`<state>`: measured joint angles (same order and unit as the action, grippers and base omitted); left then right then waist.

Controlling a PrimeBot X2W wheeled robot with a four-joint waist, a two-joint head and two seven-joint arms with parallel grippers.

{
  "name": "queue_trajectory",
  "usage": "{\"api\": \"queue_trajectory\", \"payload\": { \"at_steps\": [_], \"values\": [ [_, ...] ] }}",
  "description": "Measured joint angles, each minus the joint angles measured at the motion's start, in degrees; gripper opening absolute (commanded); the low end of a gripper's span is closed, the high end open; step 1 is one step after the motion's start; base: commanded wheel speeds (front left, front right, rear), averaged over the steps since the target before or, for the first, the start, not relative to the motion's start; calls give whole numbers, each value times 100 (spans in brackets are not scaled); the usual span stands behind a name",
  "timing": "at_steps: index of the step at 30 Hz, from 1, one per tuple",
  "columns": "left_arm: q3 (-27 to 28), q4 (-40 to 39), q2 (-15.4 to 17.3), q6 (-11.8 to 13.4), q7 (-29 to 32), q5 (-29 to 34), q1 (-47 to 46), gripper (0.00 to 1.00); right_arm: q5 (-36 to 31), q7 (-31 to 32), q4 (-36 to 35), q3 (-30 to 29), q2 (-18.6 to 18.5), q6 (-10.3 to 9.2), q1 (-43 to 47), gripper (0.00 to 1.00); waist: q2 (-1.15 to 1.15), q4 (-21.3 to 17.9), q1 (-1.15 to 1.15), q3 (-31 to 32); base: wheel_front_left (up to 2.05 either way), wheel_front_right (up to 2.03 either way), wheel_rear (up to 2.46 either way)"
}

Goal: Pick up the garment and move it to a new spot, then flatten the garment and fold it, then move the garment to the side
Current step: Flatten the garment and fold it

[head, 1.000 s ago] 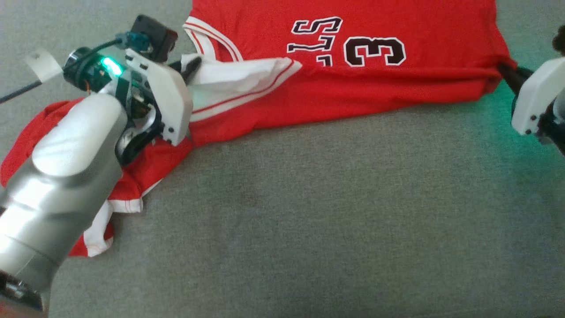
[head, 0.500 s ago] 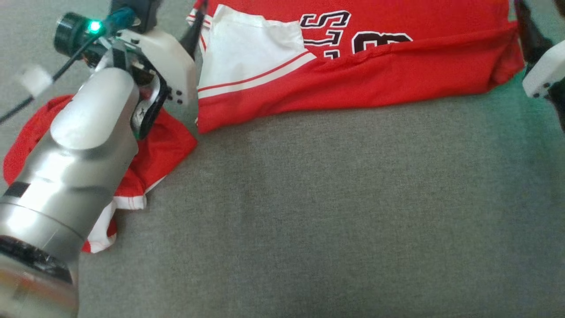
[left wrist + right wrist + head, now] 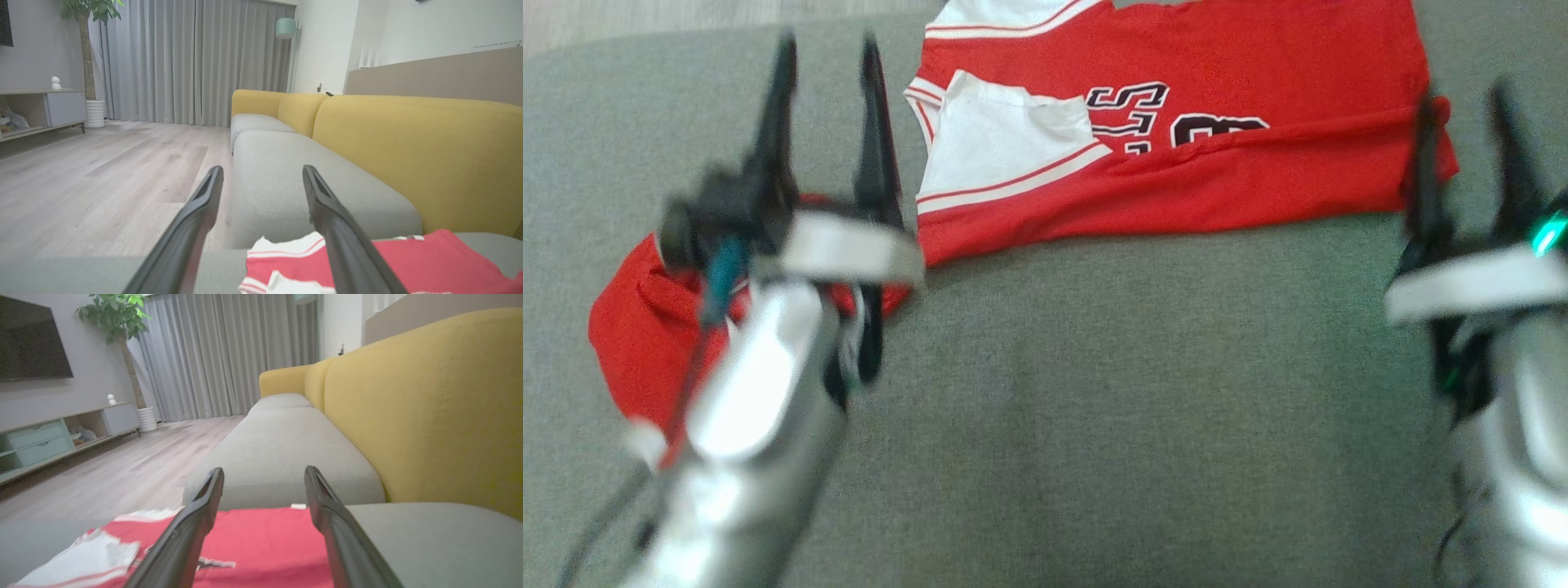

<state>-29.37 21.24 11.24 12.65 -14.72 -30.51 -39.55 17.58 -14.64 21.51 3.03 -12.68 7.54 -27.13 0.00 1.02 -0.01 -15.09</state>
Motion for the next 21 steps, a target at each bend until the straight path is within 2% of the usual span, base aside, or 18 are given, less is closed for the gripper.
{"api": "queue_trajectory", "payload": {
  "at_steps": [3,6,10,14,21],
  "values": [
    [245,-279,-170,-8,1,337,871,100,-525,0,-412,-354,604,0,815,100,0,-26,0,113,0,0,0],
    [428,-305,-326,-96,1,610,1473,100,-832,0,-726,-524,860,0,1335,100,0,-66,-1,206,0,0,0],
    [625,-265,-456,-309,1,886,1719,100,-935,0,-916,-604,924,0,1645,100,0,-147,0,231,0,0,0],
    [759,-191,-516,-417,1,1047,1685,100,-968,0,-982,-587,955,0,1665,100,0,-220,1,202,0,0,0],
    [780,782,-556,-620,4,1241,1180,100,-943,0,-1106,-552,968,0,1583,100,0,-398,2,21,0,0,0]
  ]
}}
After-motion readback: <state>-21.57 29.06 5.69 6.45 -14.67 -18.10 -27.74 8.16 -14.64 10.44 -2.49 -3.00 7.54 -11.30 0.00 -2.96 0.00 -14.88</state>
